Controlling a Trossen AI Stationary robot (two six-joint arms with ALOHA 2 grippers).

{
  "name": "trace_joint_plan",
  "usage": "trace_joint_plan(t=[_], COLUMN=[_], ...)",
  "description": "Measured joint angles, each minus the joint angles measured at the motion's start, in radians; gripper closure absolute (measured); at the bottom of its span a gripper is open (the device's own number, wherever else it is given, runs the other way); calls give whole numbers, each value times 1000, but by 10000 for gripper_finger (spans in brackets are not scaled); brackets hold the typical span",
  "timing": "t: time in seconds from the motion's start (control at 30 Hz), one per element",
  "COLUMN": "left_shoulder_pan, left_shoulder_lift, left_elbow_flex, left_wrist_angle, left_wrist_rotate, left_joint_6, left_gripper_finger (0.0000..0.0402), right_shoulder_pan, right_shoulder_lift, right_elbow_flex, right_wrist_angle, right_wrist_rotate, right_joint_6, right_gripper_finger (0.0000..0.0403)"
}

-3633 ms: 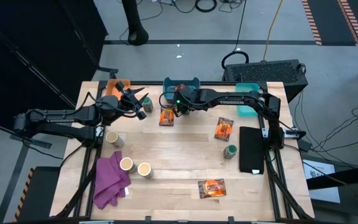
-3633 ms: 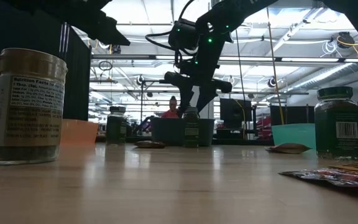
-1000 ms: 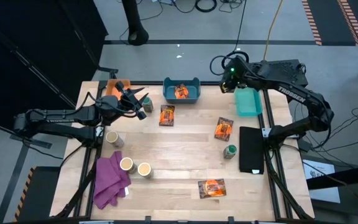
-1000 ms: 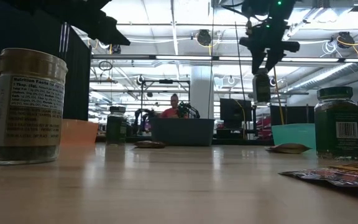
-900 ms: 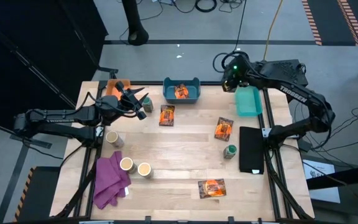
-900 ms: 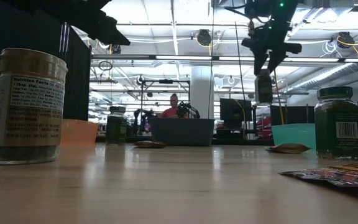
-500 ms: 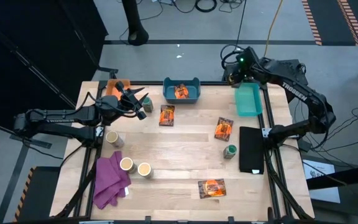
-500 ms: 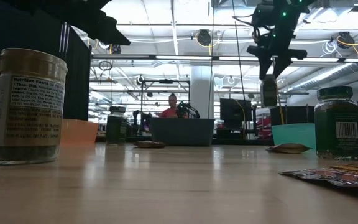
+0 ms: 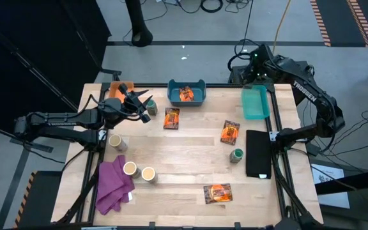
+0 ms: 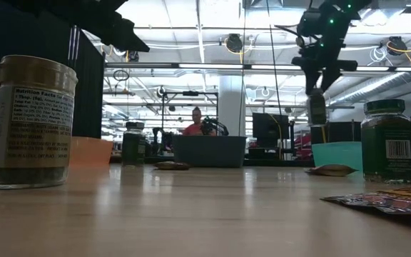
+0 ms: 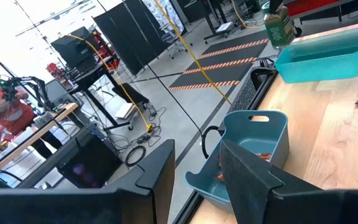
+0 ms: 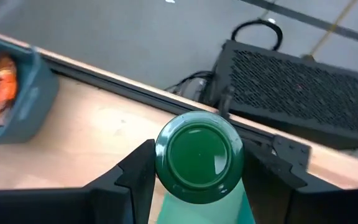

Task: Sort spices by type
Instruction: Put the top right green seasoning bottle into the light blue bin

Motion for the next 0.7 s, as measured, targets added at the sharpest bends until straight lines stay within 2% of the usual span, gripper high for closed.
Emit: trace_joint_plan(t=[0.13,0.23,0.47,0.7], left_shoulder_pan=[0,0,0,0], left_shoulder_lift=[0,0,0,0], left_elbow_flex=[0,0,0,0], left_wrist_angle=[0,0,0,0], left_wrist_rotate=[0,0,0,0], left_joint_6=[0,0,0,0], left_gripper_finger=[268,268,268,268], right_shoulder_pan=[-5,-4,-4,-5], right_shoulder_lift=[0,0,1,1], right_elbow_flex=[-38,-98,-240,-283], right_wrist_angle=[3,15,116,166], right_wrist_rotate=[84,99,94,92], right_joint_6=[93,122,62,-12], right_gripper_finger=[224,224,224,224])
